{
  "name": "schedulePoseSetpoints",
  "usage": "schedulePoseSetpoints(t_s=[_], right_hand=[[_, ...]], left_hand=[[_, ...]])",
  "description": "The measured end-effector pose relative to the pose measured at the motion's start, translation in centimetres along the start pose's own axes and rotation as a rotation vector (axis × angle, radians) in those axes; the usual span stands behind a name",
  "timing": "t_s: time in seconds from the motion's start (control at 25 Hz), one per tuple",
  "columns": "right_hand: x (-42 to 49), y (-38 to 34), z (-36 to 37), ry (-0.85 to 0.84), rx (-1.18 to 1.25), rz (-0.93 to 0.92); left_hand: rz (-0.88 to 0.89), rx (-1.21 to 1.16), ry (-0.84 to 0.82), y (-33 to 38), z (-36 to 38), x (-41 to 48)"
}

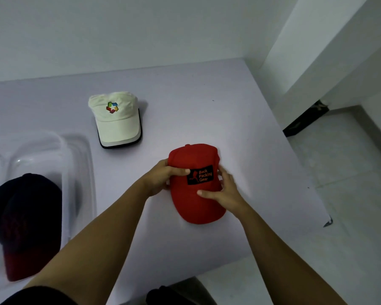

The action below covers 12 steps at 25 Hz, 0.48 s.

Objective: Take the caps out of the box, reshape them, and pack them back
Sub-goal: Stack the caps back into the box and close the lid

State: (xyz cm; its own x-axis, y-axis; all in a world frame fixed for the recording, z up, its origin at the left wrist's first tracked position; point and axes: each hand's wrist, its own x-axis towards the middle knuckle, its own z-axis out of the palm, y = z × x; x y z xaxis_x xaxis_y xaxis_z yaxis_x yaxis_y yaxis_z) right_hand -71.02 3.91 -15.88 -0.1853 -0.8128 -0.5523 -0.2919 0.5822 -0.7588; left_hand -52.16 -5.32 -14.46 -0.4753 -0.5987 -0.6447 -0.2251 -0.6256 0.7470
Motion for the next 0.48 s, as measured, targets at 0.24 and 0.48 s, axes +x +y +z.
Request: schedulePoseSetpoints(t_s=[0.24,0.48], right_hand=[[-1.7,-1.1,-0.6,-0.032,0.116,-0.159],[-4.8,-6.8,1.2,0.034,0.029,-0.390]], left_hand=[[-0.044,-0.053,-0.063,0.8,-0.6,-1.1],[-0.018,0.060,-0.206,5.7,-3.8,-6.6]])
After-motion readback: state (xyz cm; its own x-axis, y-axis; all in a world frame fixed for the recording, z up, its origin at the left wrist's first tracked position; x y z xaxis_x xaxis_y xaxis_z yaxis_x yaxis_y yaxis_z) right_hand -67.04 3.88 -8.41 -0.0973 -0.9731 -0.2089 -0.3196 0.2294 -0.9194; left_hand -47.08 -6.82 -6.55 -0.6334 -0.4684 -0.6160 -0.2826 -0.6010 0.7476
